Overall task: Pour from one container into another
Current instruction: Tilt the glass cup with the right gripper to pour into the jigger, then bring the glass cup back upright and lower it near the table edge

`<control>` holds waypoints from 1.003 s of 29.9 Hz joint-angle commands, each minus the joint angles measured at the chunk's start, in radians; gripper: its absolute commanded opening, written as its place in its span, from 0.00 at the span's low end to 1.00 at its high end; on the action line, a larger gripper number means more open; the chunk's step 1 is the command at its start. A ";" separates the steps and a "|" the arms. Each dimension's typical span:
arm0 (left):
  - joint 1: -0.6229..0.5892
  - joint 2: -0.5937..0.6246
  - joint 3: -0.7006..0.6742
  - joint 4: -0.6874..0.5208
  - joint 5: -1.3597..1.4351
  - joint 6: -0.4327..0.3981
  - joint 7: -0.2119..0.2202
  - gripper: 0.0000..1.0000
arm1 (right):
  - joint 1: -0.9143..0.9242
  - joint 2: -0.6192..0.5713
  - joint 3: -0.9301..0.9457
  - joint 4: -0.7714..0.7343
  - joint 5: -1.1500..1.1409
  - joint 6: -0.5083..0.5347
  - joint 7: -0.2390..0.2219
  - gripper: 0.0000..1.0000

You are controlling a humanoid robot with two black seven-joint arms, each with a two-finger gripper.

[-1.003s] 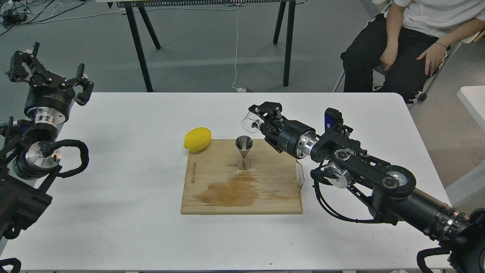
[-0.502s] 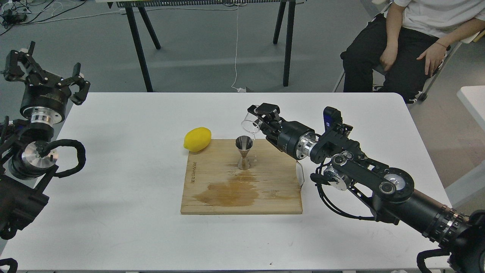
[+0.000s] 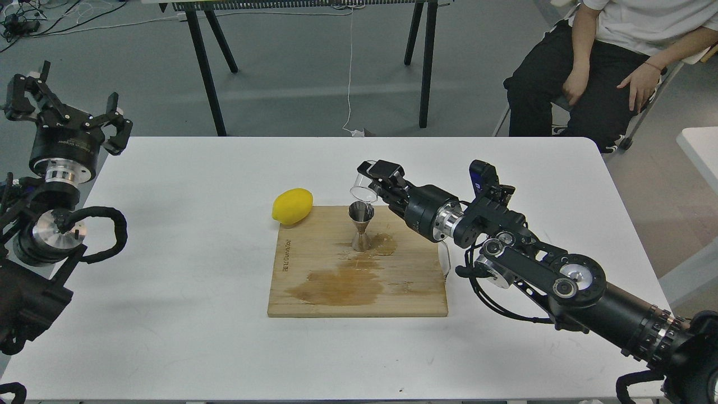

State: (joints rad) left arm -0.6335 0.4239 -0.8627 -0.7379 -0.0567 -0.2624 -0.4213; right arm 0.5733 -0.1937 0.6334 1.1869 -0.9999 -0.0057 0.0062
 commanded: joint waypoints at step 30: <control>-0.002 0.001 -0.001 0.000 0.000 0.000 0.001 1.00 | 0.011 -0.001 -0.103 -0.027 -0.237 -0.120 0.140 0.34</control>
State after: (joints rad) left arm -0.6345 0.4239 -0.8629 -0.7379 -0.0566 -0.2623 -0.4203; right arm 0.5848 -0.1897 0.5248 1.1583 -1.2483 -0.1263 0.1473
